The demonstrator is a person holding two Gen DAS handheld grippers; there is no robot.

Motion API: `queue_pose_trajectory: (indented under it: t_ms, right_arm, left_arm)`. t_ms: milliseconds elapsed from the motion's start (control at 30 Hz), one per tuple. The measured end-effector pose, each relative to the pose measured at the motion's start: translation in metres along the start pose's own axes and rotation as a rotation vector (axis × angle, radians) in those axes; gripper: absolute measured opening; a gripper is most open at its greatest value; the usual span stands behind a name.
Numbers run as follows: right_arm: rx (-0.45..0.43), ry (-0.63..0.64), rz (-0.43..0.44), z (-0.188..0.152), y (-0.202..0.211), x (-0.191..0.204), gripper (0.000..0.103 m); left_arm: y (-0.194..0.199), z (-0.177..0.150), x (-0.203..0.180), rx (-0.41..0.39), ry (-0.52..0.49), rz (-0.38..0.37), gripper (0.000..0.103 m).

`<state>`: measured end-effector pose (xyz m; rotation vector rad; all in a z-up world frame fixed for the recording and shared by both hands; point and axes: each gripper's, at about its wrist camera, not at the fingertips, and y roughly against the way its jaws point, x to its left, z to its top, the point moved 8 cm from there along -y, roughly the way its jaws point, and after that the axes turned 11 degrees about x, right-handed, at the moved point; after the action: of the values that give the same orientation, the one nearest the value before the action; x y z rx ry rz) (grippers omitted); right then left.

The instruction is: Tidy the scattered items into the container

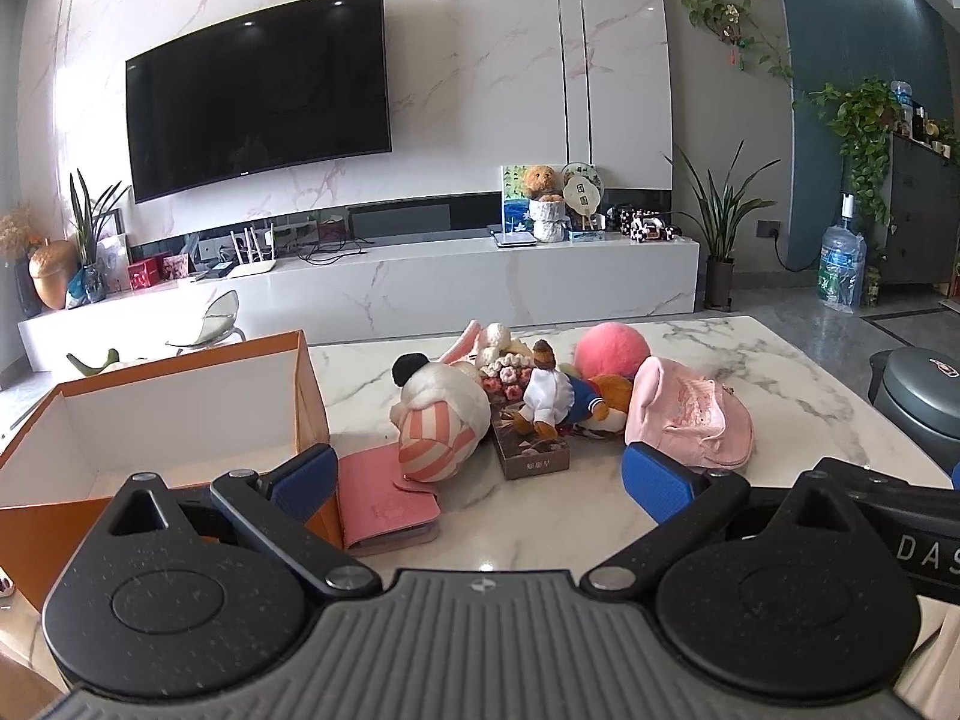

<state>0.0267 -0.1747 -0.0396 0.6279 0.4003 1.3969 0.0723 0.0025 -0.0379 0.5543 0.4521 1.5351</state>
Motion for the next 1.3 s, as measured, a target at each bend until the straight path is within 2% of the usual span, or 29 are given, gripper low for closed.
queue_pose_trajectory:
  t_ms: [1300]
  right_arm:
    - [-0.002, 0.021, -0.006, -0.0019, 0.0029, 0.006, 0.103]
  left_arm:
    - [0.0003, -0.0029, 0.0077, 0.024, 0.021, 0.014, 0.103]
